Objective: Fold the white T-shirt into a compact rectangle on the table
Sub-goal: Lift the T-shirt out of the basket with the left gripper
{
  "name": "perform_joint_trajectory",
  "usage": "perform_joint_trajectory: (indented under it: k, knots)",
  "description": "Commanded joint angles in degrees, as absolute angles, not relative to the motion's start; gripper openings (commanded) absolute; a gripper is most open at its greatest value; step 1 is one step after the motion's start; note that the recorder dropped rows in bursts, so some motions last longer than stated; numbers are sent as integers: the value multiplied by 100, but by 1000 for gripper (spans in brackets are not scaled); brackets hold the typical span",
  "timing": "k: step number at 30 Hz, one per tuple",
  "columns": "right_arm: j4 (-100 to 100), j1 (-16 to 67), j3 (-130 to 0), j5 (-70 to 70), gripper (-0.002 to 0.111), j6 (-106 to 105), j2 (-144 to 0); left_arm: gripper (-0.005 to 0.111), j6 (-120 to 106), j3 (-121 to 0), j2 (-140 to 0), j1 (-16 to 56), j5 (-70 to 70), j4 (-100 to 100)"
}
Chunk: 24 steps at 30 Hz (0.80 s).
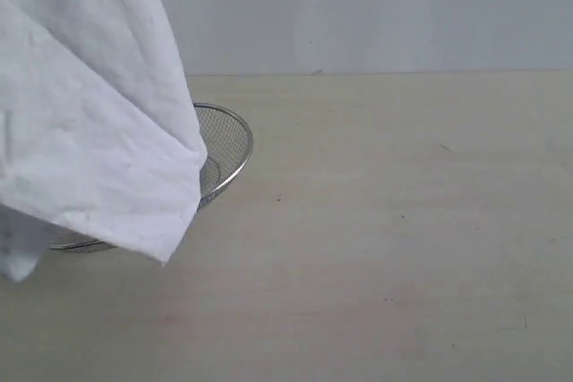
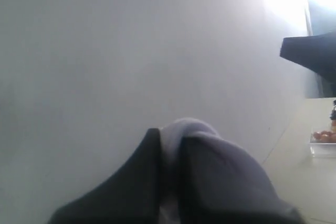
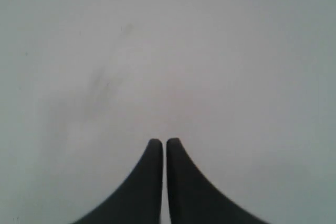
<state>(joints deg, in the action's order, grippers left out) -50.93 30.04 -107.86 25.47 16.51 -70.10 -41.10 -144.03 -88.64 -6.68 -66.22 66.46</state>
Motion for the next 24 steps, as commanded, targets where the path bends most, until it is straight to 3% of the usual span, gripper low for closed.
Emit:
perform_joint_trajectory:
  k: [1,11,24]
  knots:
    - [-3862,2969,-10795,3713,0,401,-7075,4,-3884,-14200,-8850,-676,-6760,6671]
    - [-3674,2969,-10795,3495,0,388,-7201,4,-4181,-14176,-8906,661,-6919,8035]
    - [-3642,2969,-10795,3713,0,263,-7378,4,-4587,-13769,-10340,870,-6608,7127]
